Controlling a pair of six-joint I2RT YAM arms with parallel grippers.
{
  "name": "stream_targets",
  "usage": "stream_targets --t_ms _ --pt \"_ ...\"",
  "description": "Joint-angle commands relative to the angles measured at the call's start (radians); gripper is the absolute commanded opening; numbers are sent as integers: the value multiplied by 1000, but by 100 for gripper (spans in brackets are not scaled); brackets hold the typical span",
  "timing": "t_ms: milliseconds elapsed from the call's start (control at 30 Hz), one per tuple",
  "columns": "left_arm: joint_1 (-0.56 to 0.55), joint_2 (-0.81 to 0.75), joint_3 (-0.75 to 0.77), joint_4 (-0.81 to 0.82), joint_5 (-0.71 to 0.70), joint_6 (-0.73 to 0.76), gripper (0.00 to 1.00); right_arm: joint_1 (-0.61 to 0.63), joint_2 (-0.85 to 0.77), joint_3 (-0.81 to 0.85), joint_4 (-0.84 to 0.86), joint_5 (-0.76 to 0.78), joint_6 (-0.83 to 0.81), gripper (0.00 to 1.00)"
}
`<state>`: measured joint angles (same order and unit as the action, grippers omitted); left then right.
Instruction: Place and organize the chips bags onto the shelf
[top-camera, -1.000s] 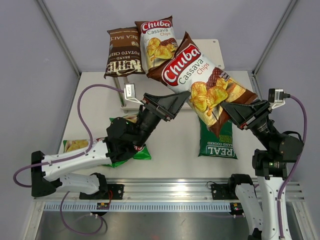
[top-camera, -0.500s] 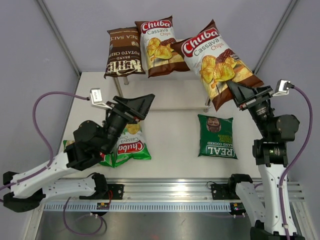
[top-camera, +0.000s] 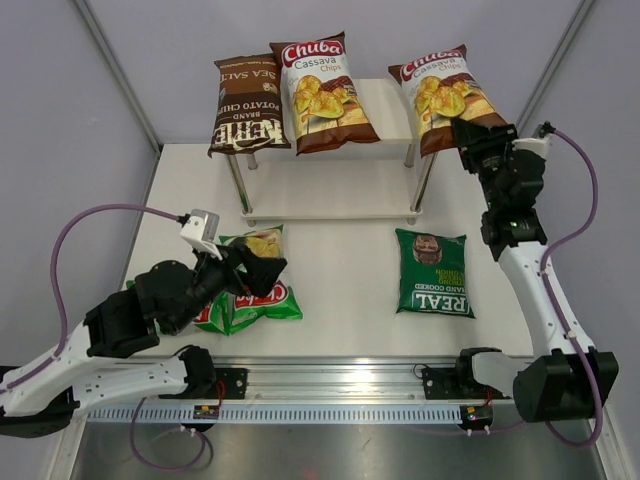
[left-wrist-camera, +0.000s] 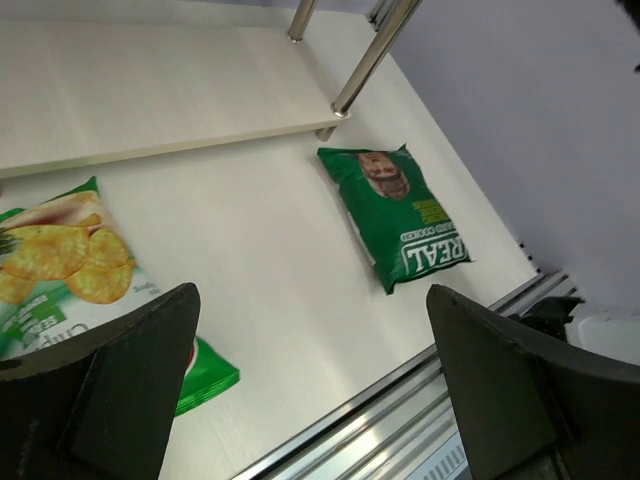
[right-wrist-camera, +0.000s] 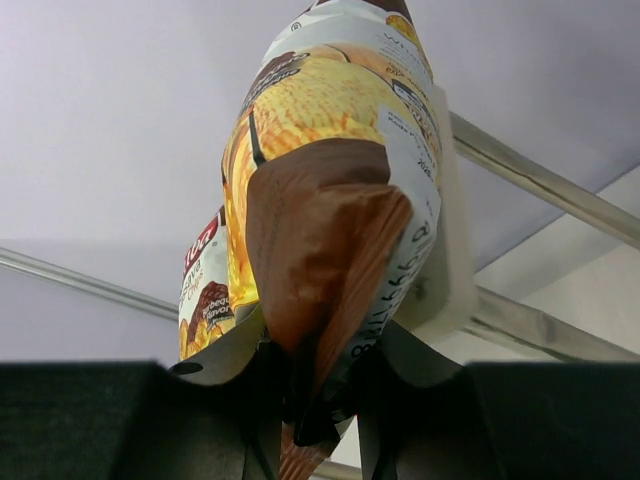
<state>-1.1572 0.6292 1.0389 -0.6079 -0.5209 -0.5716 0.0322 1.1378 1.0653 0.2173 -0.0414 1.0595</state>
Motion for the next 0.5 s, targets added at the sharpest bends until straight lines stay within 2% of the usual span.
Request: stream_targets --t_ms 0,200,467 --pt "1 -32 27 -148 55 75 99 113 49 156 87 188 -127 8" --pt "2 -48 64 -254 61 162 99 256 155 193 122 395 -232 8" --pt "2 -138 -8 -214 30 226 99 348 221 160 209 534 -236 9"
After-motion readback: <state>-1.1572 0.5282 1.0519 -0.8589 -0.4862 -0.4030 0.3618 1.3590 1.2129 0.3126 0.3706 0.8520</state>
